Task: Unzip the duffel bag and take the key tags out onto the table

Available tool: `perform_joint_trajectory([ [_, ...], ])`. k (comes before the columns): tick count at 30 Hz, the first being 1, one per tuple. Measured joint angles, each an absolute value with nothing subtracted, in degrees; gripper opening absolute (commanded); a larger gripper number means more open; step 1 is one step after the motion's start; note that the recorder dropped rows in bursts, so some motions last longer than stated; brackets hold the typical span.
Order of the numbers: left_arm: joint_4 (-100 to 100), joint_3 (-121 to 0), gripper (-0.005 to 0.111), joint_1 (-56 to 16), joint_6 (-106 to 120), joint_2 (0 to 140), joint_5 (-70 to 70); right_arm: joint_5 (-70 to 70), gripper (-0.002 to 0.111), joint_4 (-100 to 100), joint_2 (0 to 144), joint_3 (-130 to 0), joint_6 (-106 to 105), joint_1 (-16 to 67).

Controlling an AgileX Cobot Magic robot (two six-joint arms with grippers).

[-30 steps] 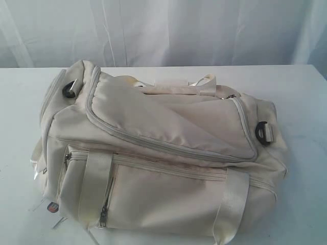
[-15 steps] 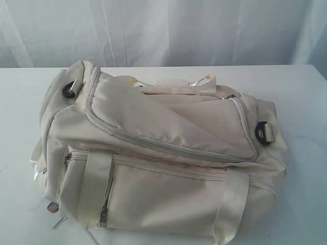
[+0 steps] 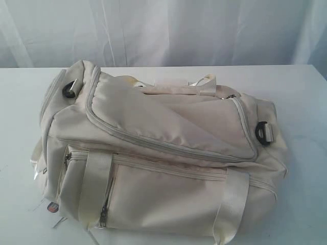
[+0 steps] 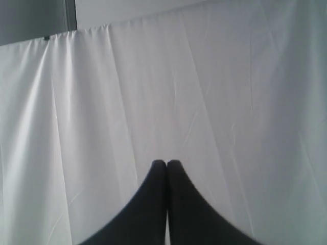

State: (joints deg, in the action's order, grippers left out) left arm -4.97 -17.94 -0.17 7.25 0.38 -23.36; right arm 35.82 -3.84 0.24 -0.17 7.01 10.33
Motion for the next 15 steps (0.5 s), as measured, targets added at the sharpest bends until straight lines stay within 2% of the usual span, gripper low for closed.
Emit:
perform_joint_trajectory([
  [4, -5.0, -20.8, 0.0, -0.2, 7.7, 4.6, -26.0, 19.9, 0.0, -10.2, 0.2, -3.2, 7.5, 10.3],
  [10, -5.0, -27.4, 0.0, -0.2, 7.8, 14.6, -26.8, 8.9, 0.0, -12.7, 7.2, -10.8, 7.5, 10.3],
  [15, -5.0, -34.7, 0.0, -0.2, 7.8, 26.6, -10.4, -7.9, 0.0, -13.0, 21.7, -23.2, 6.6, 10.3],
])
